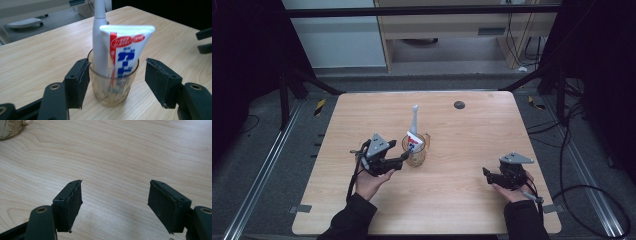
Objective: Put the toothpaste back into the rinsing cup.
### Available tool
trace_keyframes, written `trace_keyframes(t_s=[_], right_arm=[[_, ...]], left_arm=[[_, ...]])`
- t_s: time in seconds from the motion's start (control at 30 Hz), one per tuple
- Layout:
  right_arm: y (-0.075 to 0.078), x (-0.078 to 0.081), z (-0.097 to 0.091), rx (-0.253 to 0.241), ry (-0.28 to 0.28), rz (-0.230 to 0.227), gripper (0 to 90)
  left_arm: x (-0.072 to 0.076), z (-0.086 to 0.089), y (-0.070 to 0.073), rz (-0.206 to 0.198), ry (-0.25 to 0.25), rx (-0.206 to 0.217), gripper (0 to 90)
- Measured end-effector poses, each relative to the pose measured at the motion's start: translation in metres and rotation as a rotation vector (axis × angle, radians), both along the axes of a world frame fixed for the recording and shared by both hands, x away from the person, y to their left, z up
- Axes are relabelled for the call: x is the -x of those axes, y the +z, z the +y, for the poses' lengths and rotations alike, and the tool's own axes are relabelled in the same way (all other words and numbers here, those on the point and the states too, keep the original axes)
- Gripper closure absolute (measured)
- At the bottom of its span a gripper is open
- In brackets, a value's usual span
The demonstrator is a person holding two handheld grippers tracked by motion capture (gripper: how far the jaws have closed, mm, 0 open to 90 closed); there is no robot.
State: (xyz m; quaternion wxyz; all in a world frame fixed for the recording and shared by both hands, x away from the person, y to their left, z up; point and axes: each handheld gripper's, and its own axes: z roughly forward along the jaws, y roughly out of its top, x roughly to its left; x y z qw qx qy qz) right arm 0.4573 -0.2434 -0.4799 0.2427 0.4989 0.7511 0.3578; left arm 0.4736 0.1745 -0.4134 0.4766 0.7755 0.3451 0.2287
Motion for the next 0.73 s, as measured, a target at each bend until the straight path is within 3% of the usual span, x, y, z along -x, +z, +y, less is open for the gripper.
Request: trace_keyframes(t_s=[0.33,0.5,0.6,0.73], right_arm=[[0.001,0.005,-0.001,-0.014,0.002,0.004,23.5],[0.001,0.007,-0.001,-0.016,-0.012,0.026,20.1],[0.001,0.009,-0.003,-0.026,-0.021,0.028,19.8],[0.000,0.012,-0.006,-0.041,-0.029,0.037,19.3]], left_arm=[[0.015,0.049,-0.029,0.057,0.093,-0.062,30.3],[0.016,0.072,-0.049,0.105,0.142,-0.123,28.8],[0.015,0.087,-0.057,0.139,0.170,-0.111,27.4],[0.021,0.100,-0.059,0.141,0.209,-0.106,26.7]])
